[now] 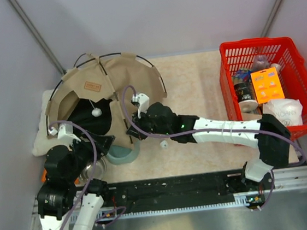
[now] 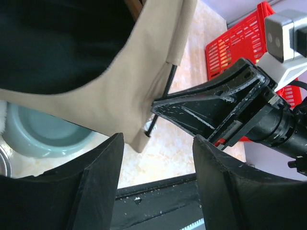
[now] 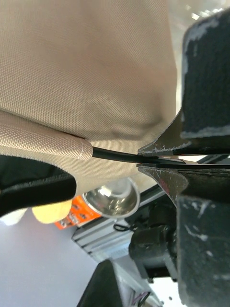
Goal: Set up the pet tent
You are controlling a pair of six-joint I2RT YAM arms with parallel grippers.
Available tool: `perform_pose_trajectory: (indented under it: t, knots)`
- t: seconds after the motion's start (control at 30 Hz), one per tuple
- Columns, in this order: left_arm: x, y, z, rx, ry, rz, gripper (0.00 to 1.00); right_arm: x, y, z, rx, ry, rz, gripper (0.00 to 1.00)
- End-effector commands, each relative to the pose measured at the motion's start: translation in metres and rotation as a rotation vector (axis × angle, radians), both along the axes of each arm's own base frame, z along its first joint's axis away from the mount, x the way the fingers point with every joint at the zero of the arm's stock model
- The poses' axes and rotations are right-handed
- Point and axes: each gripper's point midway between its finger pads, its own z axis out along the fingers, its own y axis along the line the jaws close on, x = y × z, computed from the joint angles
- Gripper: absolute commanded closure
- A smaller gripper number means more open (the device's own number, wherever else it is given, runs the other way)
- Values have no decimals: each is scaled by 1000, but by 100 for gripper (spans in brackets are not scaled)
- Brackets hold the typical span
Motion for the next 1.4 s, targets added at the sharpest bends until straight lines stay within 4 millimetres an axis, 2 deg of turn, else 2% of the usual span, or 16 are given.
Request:
perform_pose_trajectory:
  t: [0.0,0.23,0.37,0.43,0.47,0.53,0.63,0.7,0.8,0.9,1.0,1.1,1.2,1.37]
  knots:
    - [16,8,42,103,-152,10,35,21,-55,13,-103,-71,-74,100]
    - [43,11,94,194,-212,9,34,53,-120,34,-195,-103,-205,100]
    - [55,5,132,211,-296,-19,33,71,-159,22,-248,-104,-296,100]
    - [61,5,146,221,-327,-17,33,76,-182,8,-296,-123,-326,98]
    - [64,4,150,226,-334,-18,33,79,-193,2,-309,-132,-344,93]
    - [70,5,156,247,-352,-14,33,83,-212,3,-319,-154,-378,77]
    - [80,9,157,267,-351,10,33,89,-231,35,-300,-207,-467,42]
    - [86,11,155,274,-345,25,33,91,-234,61,-257,-212,-510,31]
    - [93,15,156,287,-345,54,33,96,-229,105,-147,-207,-563,28]
    - [97,26,156,315,-338,110,33,104,-215,142,-55,-199,-591,29]
    - [97,43,155,363,-320,195,33,113,-192,161,-36,-215,-610,29]
    - [91,61,153,399,-306,273,33,113,-148,175,10,-227,-545,29]
    - [82,73,153,415,-300,330,33,117,-92,179,36,-204,-486,32]
    - [67,82,139,405,-267,370,33,134,-17,165,93,-112,-474,38]
